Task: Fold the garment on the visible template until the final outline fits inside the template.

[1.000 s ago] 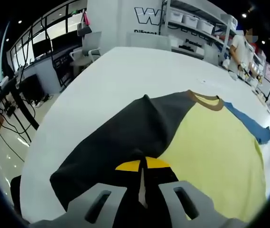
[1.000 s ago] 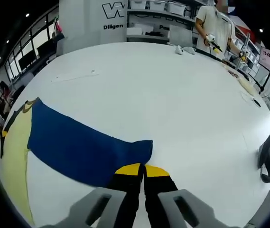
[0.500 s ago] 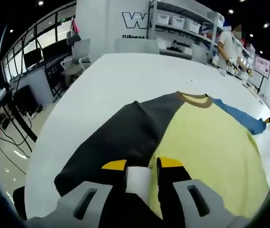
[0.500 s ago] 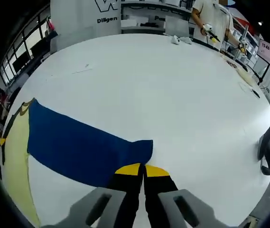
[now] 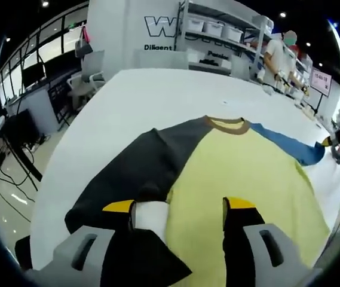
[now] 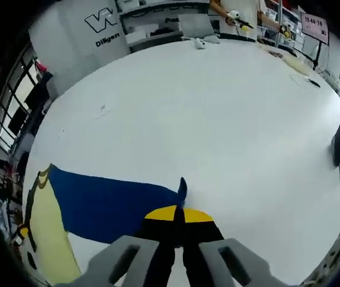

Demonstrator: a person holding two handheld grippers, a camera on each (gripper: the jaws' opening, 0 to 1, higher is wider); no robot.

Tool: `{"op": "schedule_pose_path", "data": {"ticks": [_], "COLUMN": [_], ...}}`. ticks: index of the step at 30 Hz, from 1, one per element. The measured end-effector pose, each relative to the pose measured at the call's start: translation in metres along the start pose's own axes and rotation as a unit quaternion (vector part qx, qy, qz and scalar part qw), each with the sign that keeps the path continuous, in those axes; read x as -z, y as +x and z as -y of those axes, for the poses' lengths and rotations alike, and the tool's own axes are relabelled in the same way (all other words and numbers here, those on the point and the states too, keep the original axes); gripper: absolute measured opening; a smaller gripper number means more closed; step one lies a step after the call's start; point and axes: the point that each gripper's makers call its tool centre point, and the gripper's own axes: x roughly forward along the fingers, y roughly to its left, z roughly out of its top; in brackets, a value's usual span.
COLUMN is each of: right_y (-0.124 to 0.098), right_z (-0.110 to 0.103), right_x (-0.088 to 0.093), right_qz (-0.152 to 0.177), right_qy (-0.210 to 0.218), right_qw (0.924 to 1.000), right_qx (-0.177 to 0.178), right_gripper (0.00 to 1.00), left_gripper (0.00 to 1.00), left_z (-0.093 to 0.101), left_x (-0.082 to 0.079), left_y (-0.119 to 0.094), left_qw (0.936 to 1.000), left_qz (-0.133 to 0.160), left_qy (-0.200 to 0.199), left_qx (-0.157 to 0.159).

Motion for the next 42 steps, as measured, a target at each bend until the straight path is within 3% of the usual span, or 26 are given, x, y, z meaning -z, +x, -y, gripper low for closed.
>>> {"op": "schedule_pose_path", "data": {"ticks": [3, 15, 20, 21, 31, 37, 42], "right_y": [-0.005, -0.025, -0.035, -0.042, -0.049, -0.054, -0.060], "right_z": [-0.026, -0.096, -0.124, -0.149, -0.193, -0.253, -0.284], "right_x": [-0.003, -0.014, -0.018, -0.020, -0.026, -0.021, -0.017], "right_qz": [0.004, 0.014, 0.025, 0.029, 0.036, 0.035, 0.032], "right_qy": [0.015, 0.015, 0.001, -0.008, -0.025, -0.055, -0.071], "right_qw": [0.9992, 0.9938, 0.9909, 0.9880, 0.9817, 0.9727, 0.9666], "right_qx": [-0.036, -0.109, -0.132, -0.152, -0.186, -0.222, -0.244], "right_gripper": [0.00, 0.00, 0.00, 0.00, 0.00, 0.00, 0.00], "left_gripper": [0.66, 0.63, 0.68, 0.69, 0.91, 0.97, 0.99], "left_z": [0.003, 0.020, 0.026, 0.030, 0.037, 0.042, 0.046], "left_x": [0.002, 0.002, 0.003, 0.004, 0.009, 0.013, 0.013], "left_y": [-0.005, -0.031, -0.037, -0.040, -0.044, -0.049, -0.055], "left_qw": [0.9999, 0.9994, 0.9991, 0.9988, 0.9979, 0.9966, 0.9961], "left_qz": [-0.002, 0.008, 0.011, 0.013, 0.009, 0.006, 0.011], "left_qy": [-0.010, -0.003, 0.009, 0.014, 0.032, 0.052, 0.047], "left_qx": [0.005, 0.033, 0.040, 0.045, 0.055, 0.063, 0.074]}}
